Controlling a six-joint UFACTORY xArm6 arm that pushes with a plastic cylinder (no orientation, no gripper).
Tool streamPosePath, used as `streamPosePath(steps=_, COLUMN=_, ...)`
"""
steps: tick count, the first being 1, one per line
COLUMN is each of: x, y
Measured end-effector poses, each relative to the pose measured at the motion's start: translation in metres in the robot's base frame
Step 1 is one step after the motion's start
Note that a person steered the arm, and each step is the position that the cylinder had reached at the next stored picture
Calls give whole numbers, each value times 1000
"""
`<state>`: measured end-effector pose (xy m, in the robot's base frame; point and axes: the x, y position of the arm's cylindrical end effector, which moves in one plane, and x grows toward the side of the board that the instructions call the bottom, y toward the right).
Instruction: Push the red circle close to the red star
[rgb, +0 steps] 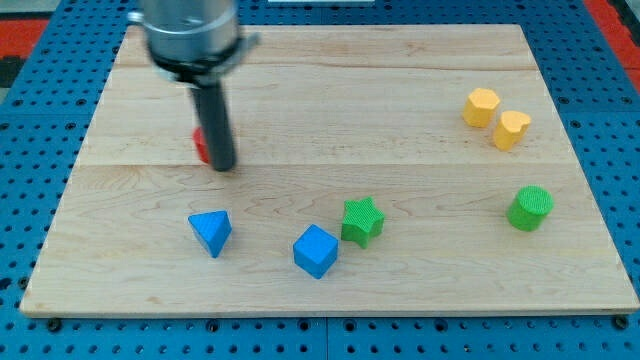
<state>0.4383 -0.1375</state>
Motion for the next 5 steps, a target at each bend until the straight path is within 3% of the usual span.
streamPosePath(steps=1, x=-38, y=-50)
streamPosePath(steps=2, x=-98, y=-51)
streamPosePath(steps=4, x=-99, y=6)
streamPosePath(steps=5, x=-140, y=-28)
